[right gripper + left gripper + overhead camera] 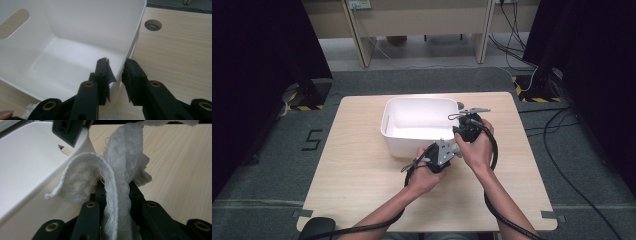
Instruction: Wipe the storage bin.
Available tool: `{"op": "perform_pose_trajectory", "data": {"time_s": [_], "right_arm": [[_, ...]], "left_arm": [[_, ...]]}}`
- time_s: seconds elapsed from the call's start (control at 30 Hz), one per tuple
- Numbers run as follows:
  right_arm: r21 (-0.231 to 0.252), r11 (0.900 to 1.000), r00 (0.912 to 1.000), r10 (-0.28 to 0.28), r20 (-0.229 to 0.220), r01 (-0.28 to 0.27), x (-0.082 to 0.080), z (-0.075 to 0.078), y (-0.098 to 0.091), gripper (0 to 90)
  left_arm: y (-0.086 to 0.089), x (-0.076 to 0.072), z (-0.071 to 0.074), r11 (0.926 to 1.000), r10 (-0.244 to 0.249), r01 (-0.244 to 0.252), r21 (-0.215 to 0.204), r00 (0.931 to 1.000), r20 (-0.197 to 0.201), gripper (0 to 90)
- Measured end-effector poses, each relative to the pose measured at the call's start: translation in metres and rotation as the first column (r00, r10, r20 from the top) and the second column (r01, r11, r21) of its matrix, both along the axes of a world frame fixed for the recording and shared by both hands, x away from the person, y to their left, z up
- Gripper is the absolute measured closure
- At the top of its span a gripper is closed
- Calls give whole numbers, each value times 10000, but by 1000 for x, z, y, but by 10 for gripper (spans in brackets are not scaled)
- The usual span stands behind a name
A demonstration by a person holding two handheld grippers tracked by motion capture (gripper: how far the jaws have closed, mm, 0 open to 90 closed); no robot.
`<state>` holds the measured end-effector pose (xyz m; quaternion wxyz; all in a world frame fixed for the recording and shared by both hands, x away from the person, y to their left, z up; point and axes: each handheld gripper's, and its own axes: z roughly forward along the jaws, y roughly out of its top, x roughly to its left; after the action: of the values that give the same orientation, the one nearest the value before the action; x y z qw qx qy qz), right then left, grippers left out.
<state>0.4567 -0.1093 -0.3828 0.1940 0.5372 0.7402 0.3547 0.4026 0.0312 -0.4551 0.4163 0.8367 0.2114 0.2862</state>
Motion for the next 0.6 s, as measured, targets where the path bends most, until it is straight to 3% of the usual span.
{"op": "perform_pose_trajectory", "data": {"time_s": [0.6], "right_arm": [[-8,10000,10000,28,19,-28,0,-1,0,728]], "left_arm": [[-2,4,-24,9994,123,-106,332,9986,-518,758]]}}
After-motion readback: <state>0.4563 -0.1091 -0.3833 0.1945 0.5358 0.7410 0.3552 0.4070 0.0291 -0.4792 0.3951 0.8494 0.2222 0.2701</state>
